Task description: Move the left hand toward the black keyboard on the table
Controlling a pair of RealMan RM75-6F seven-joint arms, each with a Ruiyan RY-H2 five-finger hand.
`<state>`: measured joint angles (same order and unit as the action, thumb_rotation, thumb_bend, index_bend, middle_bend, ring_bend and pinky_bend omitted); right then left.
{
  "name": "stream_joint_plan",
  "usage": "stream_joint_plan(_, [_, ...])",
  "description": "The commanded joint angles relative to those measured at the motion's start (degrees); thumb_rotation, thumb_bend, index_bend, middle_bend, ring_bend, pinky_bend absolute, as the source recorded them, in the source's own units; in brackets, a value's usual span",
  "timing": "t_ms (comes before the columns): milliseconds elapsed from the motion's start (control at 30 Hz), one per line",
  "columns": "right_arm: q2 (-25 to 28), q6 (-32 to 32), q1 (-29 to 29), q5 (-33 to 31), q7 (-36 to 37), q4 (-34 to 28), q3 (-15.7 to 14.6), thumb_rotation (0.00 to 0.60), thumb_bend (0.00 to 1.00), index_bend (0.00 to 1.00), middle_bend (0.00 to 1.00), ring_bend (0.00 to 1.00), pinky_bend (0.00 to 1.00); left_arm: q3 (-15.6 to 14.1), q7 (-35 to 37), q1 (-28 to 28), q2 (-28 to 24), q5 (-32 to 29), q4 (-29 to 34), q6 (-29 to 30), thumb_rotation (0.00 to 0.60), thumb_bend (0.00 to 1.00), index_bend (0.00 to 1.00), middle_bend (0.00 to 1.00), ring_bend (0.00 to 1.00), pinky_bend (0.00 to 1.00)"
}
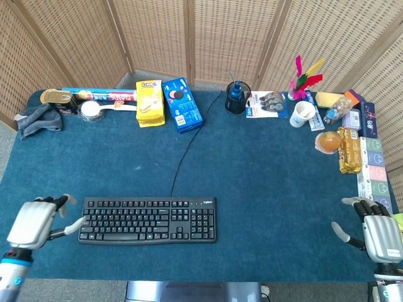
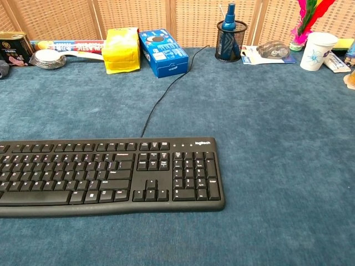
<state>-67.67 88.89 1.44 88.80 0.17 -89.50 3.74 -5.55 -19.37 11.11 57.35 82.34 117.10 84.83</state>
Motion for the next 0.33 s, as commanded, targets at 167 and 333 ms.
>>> stream_joint_plan(167, [-0.5, -0.7, 0.8, 0.3, -0.8, -0.5, 0.0, 0.000, 0.31, 0.28, 0.31, 0.27, 0.24, -1.8, 6.3, -6.7, -1.4, 4.3, -2.9, 8.3, 0.000, 0.08, 0.38, 0.56, 0.48, 0.46])
stream_joint_plan(333, [-0.5, -0.8, 0.9, 0.3, -1.1, -0.7, 0.1, 0.000, 0.30, 0.28, 0.31, 0.27, 0.24, -1.7, 6.9, -8.0, -1.7, 5.2, -3.4, 9.1, 0.000, 0.08, 0.38, 0.56, 0.48, 0.46])
